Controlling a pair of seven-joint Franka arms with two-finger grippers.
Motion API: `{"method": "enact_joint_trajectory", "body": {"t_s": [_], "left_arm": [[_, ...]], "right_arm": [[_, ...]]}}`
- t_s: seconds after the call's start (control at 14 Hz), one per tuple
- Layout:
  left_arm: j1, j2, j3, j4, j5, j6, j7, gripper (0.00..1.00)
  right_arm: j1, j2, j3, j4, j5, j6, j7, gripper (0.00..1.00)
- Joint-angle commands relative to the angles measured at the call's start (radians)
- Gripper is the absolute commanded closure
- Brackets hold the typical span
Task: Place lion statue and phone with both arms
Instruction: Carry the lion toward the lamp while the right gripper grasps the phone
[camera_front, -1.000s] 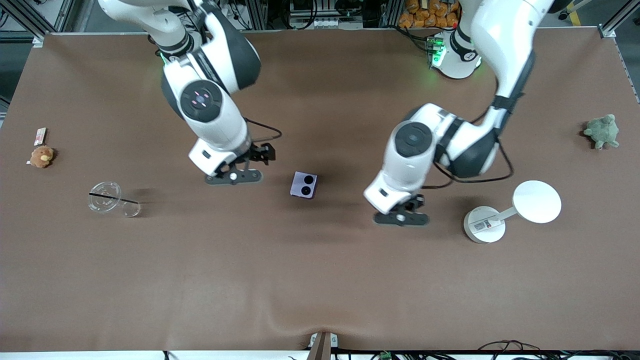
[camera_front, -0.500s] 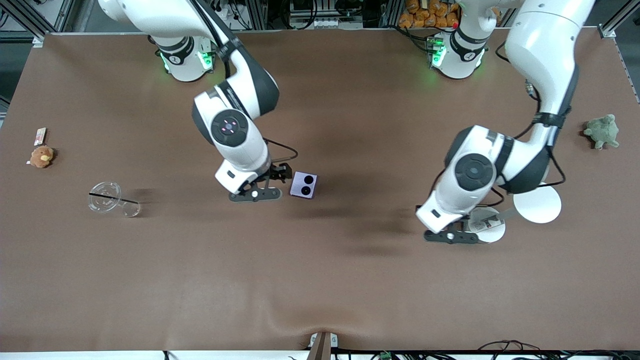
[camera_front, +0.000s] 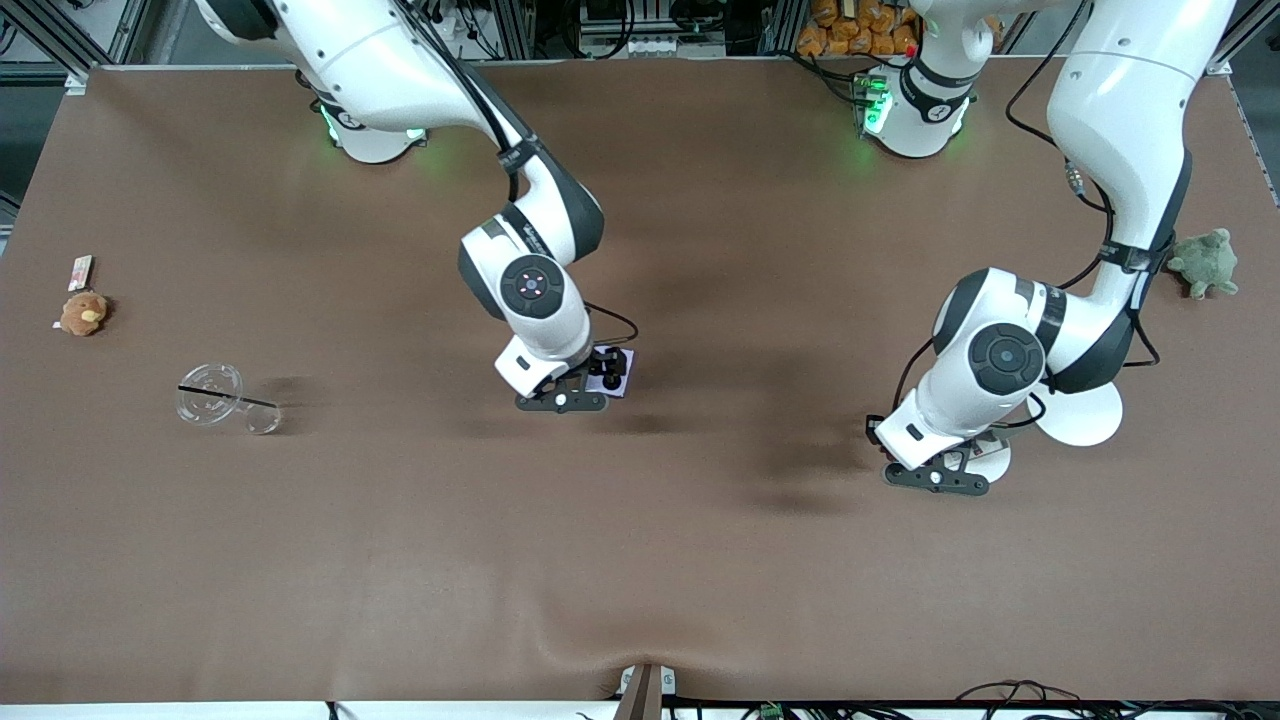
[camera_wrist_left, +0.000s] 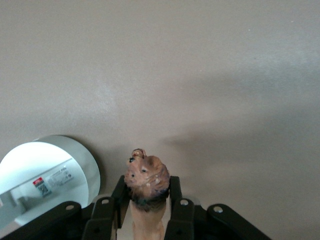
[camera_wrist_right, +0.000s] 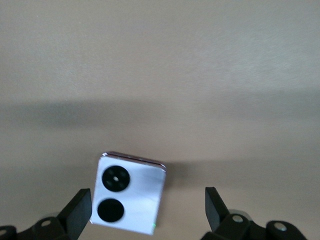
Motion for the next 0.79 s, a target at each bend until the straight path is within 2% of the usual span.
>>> {"method": "enact_joint_trajectory", "body": {"t_s": [0.0,0.36,0.71], "left_arm": [[0.037,0.019,-0.017,-0.020,0.008,0.053,0.049,1.00],[0.048,0.049,-0.009,-0.025,0.017,0.092,0.066,1.00],[0.078,0.069,-0.008,-0.025,0.076,0.109,0.068,1.00]], "right_arm": [[0.029,0.041,-0.007,0.025,0.010,0.029,0.077,0.00],[0.032,0.075,-0.007,0.025,0.012,0.032,0.102,0.00],[0.040,0.098,-0.007,0.025,0.016,0.059,0.143,0.00]]}}
